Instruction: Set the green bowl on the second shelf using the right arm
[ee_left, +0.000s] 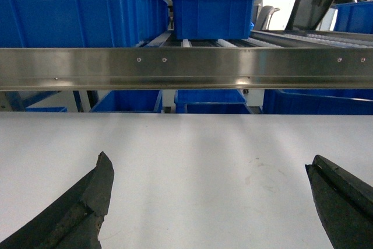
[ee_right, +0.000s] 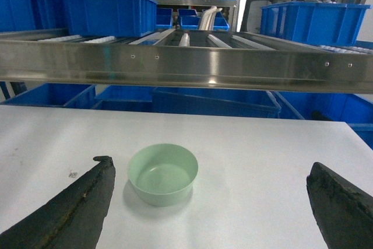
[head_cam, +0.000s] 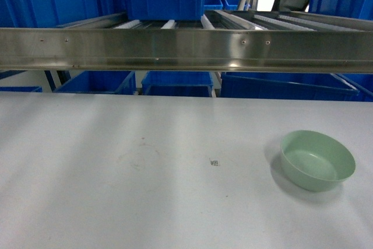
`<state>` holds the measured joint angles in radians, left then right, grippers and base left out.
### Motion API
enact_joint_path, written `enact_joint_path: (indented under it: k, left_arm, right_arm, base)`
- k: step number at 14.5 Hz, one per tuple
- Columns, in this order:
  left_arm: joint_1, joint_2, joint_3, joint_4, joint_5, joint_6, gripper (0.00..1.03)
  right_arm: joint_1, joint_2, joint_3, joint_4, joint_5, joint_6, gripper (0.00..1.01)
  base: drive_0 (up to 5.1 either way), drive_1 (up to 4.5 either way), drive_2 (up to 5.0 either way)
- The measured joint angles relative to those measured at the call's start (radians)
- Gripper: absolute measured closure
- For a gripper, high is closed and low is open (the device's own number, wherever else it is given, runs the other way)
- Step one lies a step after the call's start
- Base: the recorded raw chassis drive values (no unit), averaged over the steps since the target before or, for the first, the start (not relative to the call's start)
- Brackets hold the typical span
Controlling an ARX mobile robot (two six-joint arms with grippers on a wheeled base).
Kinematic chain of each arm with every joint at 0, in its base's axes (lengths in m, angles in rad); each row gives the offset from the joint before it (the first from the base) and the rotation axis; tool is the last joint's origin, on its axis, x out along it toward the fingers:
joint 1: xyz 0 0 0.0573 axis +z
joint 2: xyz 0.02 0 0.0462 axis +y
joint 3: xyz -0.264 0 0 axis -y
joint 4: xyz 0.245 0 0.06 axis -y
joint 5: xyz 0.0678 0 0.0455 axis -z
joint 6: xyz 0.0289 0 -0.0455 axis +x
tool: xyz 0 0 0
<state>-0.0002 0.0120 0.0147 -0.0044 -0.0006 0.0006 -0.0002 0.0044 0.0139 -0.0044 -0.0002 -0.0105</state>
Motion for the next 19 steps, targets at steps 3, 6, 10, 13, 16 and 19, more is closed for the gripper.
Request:
enact_joint_path:
  k: [3, 6, 10, 13, 16, 19]
  left_arm:
    - [0.0, 0.0, 0.0, 0.0, 0.0, 0.0, 0.05]
    - [0.0, 0.0, 0.0, 0.0, 0.0, 0.0, 0.05]
    - [0.0, 0.0, 0.0, 0.0, 0.0, 0.0, 0.05]
    - [0.0, 0.0, 0.0, 0.0, 0.0, 0.0, 0.05]
    - [0.0, 0.0, 0.0, 0.0, 0.0, 0.0, 0.05]
    - [0.0, 0.0, 0.0, 0.0, 0.0, 0.0, 0.05]
  right_arm:
    - [0.0, 0.0, 0.0, 0.0, 0.0, 0.0, 0.03]
    - [0.0, 0.0, 0.0, 0.0, 0.0, 0.0, 0.03]
    - [0.0, 0.0, 0.0, 0.0, 0.0, 0.0, 0.03]
    - [0.0, 0.0, 0.0, 0.0, 0.0, 0.0, 0.03]
    - [0.0, 0.0, 0.0, 0.0, 0.0, 0.0, 0.03]
    - [0.0, 0.0, 0.0, 0.0, 0.0, 0.0, 0.03]
  base:
    - [0.0, 0.0, 0.0]
    - [0.0, 0.0, 0.0]
    - [0.0, 0.0, 0.0]
    - [0.0, 0.0, 0.0]
    - [0.0, 0.0, 0.0]
    - [0.0, 0.0, 0.0]
